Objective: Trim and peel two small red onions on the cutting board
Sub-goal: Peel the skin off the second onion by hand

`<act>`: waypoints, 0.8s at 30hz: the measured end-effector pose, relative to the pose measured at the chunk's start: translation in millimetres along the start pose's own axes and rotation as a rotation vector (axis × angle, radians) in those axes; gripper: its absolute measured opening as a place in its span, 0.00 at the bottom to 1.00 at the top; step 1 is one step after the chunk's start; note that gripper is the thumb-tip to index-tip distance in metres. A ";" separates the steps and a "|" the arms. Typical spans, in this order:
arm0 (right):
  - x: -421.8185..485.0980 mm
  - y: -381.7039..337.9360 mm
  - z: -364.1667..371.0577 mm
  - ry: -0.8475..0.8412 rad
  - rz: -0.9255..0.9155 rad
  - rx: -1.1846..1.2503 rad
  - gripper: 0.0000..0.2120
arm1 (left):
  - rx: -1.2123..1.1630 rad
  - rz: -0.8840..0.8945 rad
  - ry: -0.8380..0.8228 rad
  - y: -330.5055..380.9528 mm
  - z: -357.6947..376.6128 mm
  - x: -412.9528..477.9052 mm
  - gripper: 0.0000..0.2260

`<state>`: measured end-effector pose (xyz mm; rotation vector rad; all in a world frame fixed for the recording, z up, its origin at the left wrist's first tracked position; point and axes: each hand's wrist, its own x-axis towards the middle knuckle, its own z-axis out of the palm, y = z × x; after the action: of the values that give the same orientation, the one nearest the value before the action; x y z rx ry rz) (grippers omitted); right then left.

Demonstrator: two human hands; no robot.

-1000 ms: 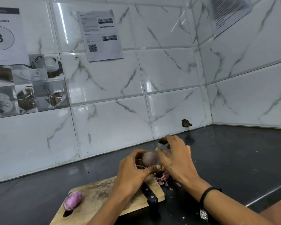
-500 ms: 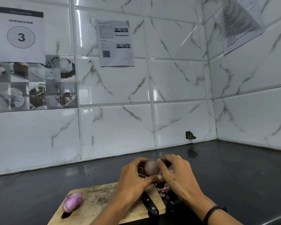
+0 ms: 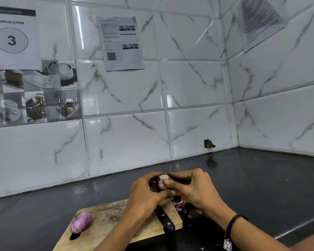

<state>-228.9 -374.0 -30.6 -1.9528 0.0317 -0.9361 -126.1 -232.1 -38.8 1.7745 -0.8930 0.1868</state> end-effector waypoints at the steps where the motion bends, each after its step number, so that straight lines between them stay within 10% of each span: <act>1: 0.4 1.0 0.2 0.016 0.013 0.012 0.10 | -0.007 -0.006 -0.004 -0.2 0.2 -0.6 0.29; 24: -0.3 5.2 2.8 0.051 -0.163 -0.225 0.09 | 0.025 -0.015 0.037 -1.4 -1.3 -0.2 0.29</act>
<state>-225.7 -374.8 -35.4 -2.1625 0.0075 -1.1297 -125.0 -230.7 -39.4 1.7949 -0.8545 0.2210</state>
